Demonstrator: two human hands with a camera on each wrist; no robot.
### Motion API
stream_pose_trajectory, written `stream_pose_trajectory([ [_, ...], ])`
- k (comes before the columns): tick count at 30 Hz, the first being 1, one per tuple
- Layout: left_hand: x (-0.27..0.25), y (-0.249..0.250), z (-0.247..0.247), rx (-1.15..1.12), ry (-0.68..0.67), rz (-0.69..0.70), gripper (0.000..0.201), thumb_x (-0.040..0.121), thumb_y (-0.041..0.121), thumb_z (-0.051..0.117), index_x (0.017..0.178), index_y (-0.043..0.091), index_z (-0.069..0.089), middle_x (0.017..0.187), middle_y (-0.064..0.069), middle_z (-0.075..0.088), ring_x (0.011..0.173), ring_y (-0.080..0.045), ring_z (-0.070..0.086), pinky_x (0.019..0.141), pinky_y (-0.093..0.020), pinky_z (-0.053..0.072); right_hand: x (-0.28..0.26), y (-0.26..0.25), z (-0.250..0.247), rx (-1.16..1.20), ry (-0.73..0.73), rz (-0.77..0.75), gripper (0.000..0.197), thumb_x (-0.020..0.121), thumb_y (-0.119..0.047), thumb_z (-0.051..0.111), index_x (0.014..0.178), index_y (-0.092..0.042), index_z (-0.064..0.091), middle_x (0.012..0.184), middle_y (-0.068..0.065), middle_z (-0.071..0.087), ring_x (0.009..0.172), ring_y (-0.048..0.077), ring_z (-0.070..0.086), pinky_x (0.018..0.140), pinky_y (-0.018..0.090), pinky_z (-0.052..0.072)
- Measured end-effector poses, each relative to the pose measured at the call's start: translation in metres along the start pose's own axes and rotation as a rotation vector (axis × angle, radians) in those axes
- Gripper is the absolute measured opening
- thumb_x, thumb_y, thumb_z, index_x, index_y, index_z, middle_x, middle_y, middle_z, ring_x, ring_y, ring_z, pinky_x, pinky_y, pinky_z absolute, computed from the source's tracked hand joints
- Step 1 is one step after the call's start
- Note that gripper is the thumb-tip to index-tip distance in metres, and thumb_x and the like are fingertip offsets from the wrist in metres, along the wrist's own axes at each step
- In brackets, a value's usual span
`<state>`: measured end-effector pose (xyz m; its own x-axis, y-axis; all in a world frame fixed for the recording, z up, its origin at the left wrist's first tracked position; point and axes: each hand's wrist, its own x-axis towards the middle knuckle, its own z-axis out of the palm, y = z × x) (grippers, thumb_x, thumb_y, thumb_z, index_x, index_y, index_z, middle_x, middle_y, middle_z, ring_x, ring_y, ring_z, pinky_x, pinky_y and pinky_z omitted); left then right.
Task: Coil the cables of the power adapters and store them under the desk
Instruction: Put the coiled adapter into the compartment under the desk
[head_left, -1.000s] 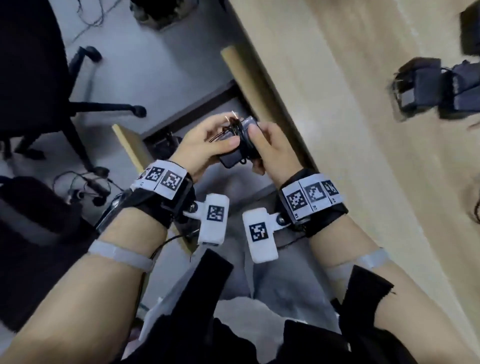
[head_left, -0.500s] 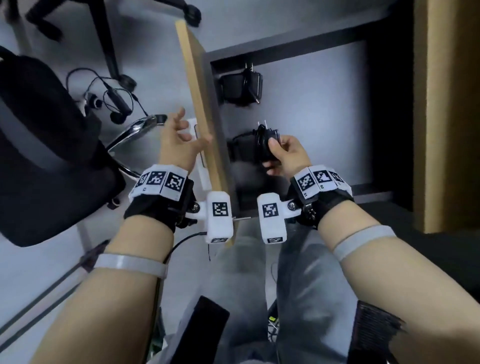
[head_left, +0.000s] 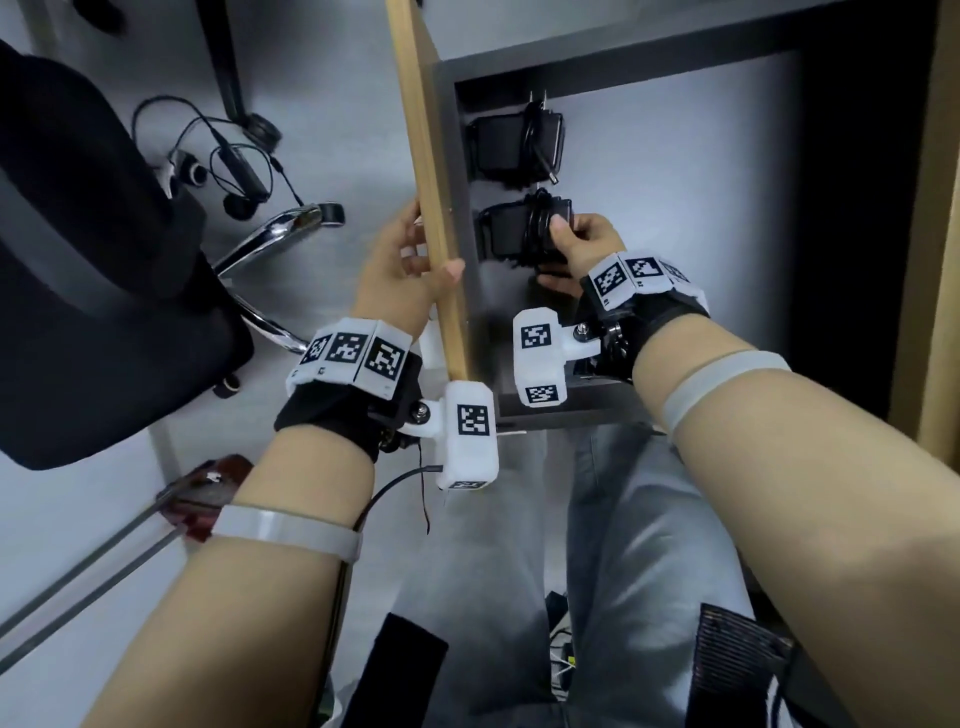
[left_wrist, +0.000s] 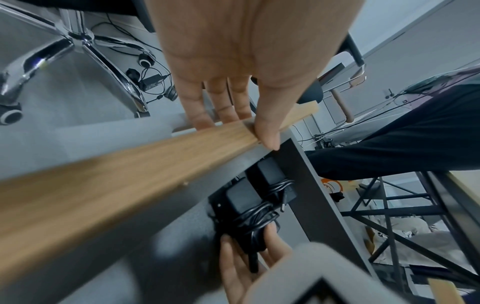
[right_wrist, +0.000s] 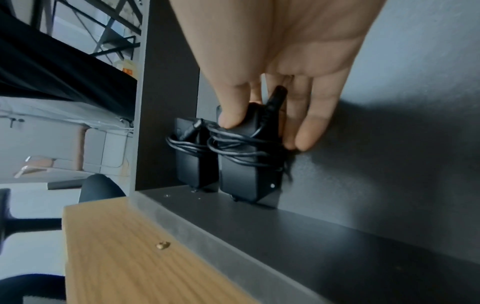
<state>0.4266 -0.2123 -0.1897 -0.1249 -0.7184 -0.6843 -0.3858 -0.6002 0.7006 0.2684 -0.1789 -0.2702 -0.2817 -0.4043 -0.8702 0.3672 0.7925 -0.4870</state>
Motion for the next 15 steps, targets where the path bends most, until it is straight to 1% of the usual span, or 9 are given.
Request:
stream_pose_trajectory([
  [2,0.0,0.0,0.0,0.009,0.006,0.001,0.06,0.085,-0.007,0.054,0.139,0.016,0.04,0.115,-0.006,0.054,0.091,-0.015,0.056,0.084,-0.03,0.054,0.003,-0.002,-0.001,0.098,-0.027,0.03,0.027,0.095,-0.016,0.05,0.12,-0.006,0.043,0.109,0.01,0.05,0.092,0.023,0.056,0.057,0.023,0.056],
  [3,-0.001,-0.001,0.001,0.013,0.007,0.007,0.06,0.086,-0.007,0.054,0.139,0.016,0.039,0.115,-0.005,0.054,0.091,-0.015,0.056,0.084,-0.031,0.054,0.005,-0.002,-0.002,0.117,-0.053,0.051,0.033,0.094,-0.013,0.05,0.126,-0.005,0.042,0.11,0.009,0.051,0.096,0.023,0.055,0.062,0.025,0.056],
  [6,-0.005,0.0,0.002,0.043,0.0,0.01,0.058,0.087,-0.004,0.055,0.138,0.017,0.041,0.121,-0.008,0.054,0.093,-0.016,0.056,0.084,-0.033,0.054,0.002,-0.005,-0.01,0.029,-0.155,0.096,0.045,0.092,-0.012,0.054,0.135,-0.015,0.04,0.105,0.002,0.056,0.101,0.02,0.052,0.083,0.037,0.048],
  [8,-0.008,0.004,0.003,0.055,0.031,-0.024,0.058,0.085,-0.001,0.058,0.138,0.016,0.042,0.122,-0.009,0.052,0.099,-0.018,0.055,0.088,-0.034,0.054,-0.009,-0.01,-0.019,-0.063,-0.164,0.093,0.052,0.09,-0.018,0.057,0.138,-0.019,0.036,0.112,0.0,0.054,0.104,0.018,0.049,0.086,0.04,0.044],
  [10,-0.01,0.014,0.004,0.14,0.125,-0.064,0.071,0.074,0.016,0.071,0.138,0.017,0.04,0.131,-0.009,0.047,0.115,-0.022,0.051,0.099,-0.041,0.047,-0.026,-0.018,-0.03,-0.117,-0.131,0.064,0.057,0.09,-0.022,0.057,0.141,-0.019,0.031,0.126,0.0,0.05,0.112,0.017,0.046,0.089,0.042,0.045],
  [11,-0.014,0.021,0.006,0.188,0.165,-0.073,0.08,0.065,0.027,0.073,0.137,0.02,0.04,0.135,-0.009,0.043,0.121,-0.023,0.047,0.103,-0.044,0.043,-0.038,-0.023,-0.038,-0.12,-0.114,0.045,0.058,0.09,-0.023,0.057,0.141,-0.019,0.03,0.133,-0.001,0.047,0.118,0.017,0.045,0.089,0.041,0.046],
  [12,-0.018,0.03,0.009,0.198,0.185,-0.066,0.082,0.061,0.032,0.072,0.136,0.021,0.041,0.136,-0.008,0.041,0.123,-0.024,0.046,0.104,-0.044,0.041,-0.05,-0.029,-0.045,-0.098,-0.103,0.031,0.056,0.09,-0.024,0.057,0.14,-0.019,0.032,0.136,-0.001,0.045,0.12,0.018,0.044,0.087,0.039,0.047],
  [14,-0.031,0.054,0.023,0.116,0.16,-0.022,0.066,0.072,0.022,0.071,0.132,0.018,0.045,0.134,-0.009,0.042,0.117,-0.021,0.049,0.1,-0.039,0.045,-0.08,-0.042,-0.062,0.022,-0.106,0.019,0.043,0.091,-0.023,0.056,0.132,-0.02,0.042,0.122,0.002,0.051,0.107,0.018,0.051,0.078,0.034,0.049],
  [15,-0.039,0.067,0.033,0.076,0.104,0.007,0.054,0.079,0.016,0.067,0.13,0.016,0.047,0.13,-0.01,0.047,0.11,-0.018,0.053,0.092,-0.032,0.049,-0.097,-0.049,-0.073,0.103,-0.121,0.009,0.032,0.092,-0.021,0.054,0.124,-0.019,0.048,0.11,0.003,0.054,0.095,0.017,0.055,0.073,0.032,0.05],
])
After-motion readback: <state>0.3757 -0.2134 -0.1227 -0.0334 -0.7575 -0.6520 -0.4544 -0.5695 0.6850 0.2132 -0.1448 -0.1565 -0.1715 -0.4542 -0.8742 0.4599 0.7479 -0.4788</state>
